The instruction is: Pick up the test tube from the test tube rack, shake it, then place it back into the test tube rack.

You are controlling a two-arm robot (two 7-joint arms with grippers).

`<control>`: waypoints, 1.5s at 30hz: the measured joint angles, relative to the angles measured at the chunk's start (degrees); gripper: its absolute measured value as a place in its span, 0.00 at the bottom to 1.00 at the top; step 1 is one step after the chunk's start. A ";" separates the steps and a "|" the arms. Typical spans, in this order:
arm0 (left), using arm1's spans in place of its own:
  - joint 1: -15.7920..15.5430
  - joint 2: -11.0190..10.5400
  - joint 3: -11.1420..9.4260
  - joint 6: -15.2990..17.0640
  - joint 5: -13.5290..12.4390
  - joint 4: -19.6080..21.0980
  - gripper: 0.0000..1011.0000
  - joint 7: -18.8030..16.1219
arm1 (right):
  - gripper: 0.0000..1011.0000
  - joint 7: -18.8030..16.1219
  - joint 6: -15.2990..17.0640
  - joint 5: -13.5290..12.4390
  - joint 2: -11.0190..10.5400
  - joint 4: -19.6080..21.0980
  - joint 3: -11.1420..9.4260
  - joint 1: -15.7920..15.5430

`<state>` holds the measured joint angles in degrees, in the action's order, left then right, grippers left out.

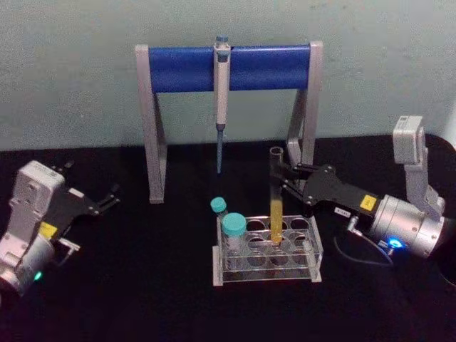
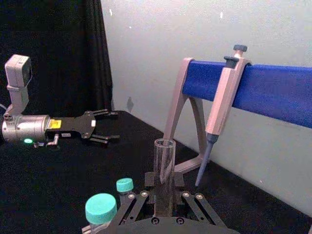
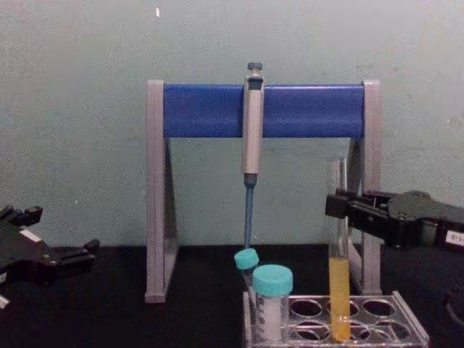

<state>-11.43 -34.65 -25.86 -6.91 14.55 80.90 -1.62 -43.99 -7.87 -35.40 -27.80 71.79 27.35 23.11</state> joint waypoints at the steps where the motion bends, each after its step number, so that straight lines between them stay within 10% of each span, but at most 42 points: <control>1: 0.00 0.00 0.00 0.00 0.00 0.00 0.99 0.00 | 0.22 -0.04 0.01 0.02 0.04 -0.12 0.03 0.05; 45: 0.00 0.00 0.00 0.00 0.00 0.00 0.99 0.00 | 0.22 -0.63 0.99 0.72 0.85 -2.94 0.95 0.80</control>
<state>-11.43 -34.65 -25.86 -6.91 14.55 80.90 -1.62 -44.63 -6.89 -34.68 -26.95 68.85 28.30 23.91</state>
